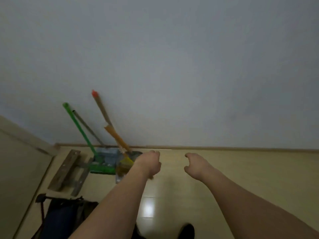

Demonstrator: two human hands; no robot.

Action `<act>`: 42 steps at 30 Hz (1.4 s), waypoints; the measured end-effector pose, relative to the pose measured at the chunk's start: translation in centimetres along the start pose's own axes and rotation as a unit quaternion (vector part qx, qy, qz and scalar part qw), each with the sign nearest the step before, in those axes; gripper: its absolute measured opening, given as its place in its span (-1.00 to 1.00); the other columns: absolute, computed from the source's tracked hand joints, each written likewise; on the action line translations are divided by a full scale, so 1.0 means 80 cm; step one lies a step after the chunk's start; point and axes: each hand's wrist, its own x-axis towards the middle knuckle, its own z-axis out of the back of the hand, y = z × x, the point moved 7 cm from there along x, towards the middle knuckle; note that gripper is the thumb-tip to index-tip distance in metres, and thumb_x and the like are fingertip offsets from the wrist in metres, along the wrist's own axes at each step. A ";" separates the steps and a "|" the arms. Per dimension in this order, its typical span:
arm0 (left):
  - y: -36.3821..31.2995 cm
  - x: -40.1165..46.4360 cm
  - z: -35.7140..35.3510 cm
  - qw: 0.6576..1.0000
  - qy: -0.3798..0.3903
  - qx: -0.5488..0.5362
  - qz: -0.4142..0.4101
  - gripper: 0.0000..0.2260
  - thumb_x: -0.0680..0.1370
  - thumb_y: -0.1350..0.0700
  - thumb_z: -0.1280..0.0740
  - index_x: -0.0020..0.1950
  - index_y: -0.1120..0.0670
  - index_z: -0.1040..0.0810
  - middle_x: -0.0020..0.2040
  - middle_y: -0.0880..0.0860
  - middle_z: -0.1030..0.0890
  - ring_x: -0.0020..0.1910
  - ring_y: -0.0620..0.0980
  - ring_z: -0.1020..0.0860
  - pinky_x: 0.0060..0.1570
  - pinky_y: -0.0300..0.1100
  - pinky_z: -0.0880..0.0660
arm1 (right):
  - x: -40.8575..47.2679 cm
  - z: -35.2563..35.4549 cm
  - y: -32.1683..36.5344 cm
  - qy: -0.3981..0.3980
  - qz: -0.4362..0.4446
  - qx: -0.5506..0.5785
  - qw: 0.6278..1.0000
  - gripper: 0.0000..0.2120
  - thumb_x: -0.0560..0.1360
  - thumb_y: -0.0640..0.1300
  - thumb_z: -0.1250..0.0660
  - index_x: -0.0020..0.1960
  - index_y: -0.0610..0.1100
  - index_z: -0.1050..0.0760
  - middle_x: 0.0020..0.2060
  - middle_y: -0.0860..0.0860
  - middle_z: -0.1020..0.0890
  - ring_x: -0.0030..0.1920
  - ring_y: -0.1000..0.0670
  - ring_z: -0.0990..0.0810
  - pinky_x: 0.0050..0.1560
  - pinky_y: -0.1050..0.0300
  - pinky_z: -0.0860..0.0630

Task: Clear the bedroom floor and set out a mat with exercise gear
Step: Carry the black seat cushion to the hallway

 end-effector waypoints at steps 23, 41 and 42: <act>-0.828 0.264 0.044 0.874 0.053 0.276 -0.397 -0.57 0.64 0.00 -0.15 0.48 0.12 -0.29 0.43 0.12 -0.39 0.37 0.12 -0.40 0.32 -0.01 -0.39 | -0.106 0.246 -0.687 -0.170 -0.333 0.271 0.887 -0.45 0.56 -0.12 -0.22 0.50 -0.18 -0.18 0.45 -0.13 -0.31 0.43 -0.11 -0.31 0.39 0.08 -0.29; -1.395 0.369 0.015 0.782 0.054 0.319 -0.532 -0.56 0.64 0.01 -0.16 0.48 0.15 -0.31 0.44 0.15 -0.38 0.38 0.12 -0.39 0.32 -0.05 -0.38 | -0.167 0.411 -1.149 -0.257 -0.442 0.337 0.790 -0.48 0.56 -0.12 -0.25 0.48 -0.18 -0.23 0.39 -0.15 -0.38 0.36 -0.13 -0.38 0.32 0.06 -0.33; -1.438 0.370 0.009 0.779 0.052 0.320 -0.536 -0.56 0.64 0.01 -0.16 0.48 0.16 -0.31 0.44 0.15 -0.39 0.38 0.12 -0.40 0.32 -0.05 -0.38 | -0.179 0.421 -1.188 -0.263 -0.445 0.339 0.786 -0.48 0.56 -0.12 -0.25 0.48 -0.18 -0.23 0.39 -0.15 -0.37 0.36 -0.13 -0.38 0.32 0.06 -0.33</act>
